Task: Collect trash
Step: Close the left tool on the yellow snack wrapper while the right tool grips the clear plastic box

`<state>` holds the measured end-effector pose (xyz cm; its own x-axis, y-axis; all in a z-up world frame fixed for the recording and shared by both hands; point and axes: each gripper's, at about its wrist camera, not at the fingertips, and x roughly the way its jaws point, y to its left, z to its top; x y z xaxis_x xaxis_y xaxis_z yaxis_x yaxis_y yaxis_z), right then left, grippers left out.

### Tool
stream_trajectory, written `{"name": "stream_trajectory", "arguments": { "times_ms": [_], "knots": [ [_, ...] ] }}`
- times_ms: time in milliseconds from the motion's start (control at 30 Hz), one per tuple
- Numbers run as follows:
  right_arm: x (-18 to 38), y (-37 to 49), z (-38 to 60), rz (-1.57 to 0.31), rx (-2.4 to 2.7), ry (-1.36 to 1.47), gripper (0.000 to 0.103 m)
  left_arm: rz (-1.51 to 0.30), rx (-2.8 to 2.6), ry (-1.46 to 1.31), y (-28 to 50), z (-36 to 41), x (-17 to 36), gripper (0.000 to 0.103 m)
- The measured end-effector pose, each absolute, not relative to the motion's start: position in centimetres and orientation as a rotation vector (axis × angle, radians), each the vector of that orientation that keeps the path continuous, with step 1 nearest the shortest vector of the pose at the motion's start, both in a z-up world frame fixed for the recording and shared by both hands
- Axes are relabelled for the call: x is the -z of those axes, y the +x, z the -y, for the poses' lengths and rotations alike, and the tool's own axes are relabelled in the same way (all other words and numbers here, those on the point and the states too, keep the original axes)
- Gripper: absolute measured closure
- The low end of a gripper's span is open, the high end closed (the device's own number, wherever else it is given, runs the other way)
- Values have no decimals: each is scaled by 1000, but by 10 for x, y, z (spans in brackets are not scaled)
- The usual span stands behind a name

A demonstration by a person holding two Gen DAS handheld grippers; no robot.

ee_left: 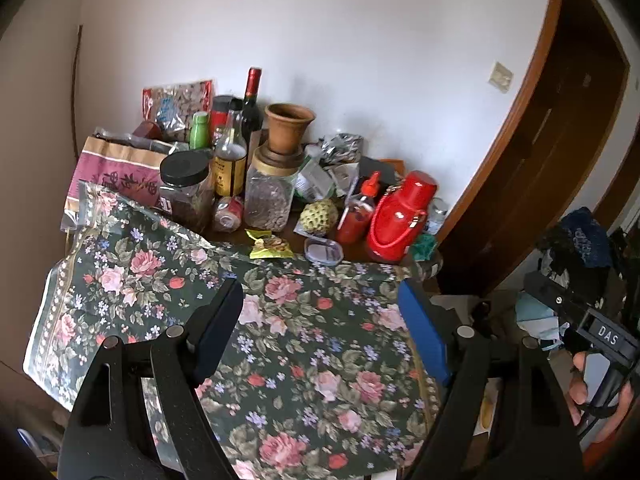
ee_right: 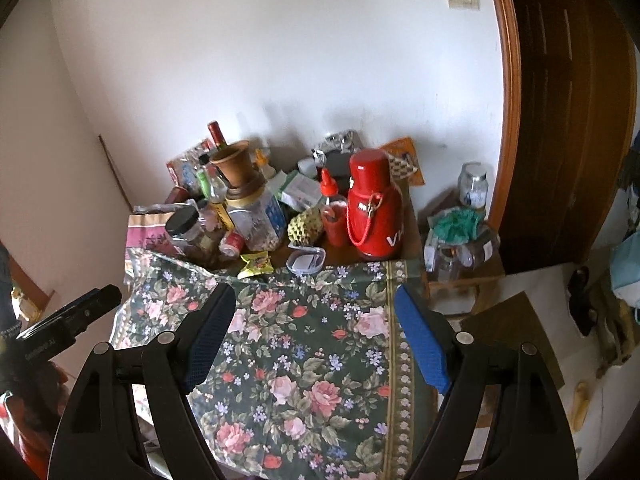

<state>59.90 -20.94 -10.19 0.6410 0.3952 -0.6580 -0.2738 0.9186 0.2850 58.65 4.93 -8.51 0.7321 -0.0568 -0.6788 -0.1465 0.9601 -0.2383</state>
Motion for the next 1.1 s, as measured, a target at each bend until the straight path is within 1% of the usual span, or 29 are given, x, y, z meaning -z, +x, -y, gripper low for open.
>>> {"name": "stream_trajectory", "arguments": {
  "times_ms": [267, 400, 633, 833, 900, 933, 967, 1033, 1067, 1100],
  "knots": [
    [133, 650, 172, -898, -296, 220, 24, -843, 24, -290, 664, -101, 120, 24],
    [158, 684, 145, -960, -285, 217, 24, -897, 52, -285, 706, -125, 148, 24],
    [214, 738, 106, -1045, -272, 217, 24, -1006, 96, -411, 775, -159, 217, 24],
    [261, 778, 92, -1084, -238, 209, 25, -1047, 96, -511, 810, -171, 271, 24],
    [276, 790, 90, -1092, -211, 209, 30, -1054, 91, -520, 818, -173, 286, 29],
    [284, 796, 90, -1104, -201, 212, 35, -1067, 93, -525, 822, -172, 295, 34],
    [291, 801, 90, -1115, -195, 214, 43, -1083, 101, -531, 827, -172, 304, 39],
    [307, 811, 90, -1147, -186, 226, 52, -1108, 104, -540, 835, -172, 318, 46],
    [312, 814, 90, -1157, -182, 231, 58, -1117, 105, -545, 838, -172, 323, 48],
    [318, 818, 91, -1168, -177, 234, 60, -1121, 104, -546, 839, -171, 326, 49]
  ]
}}
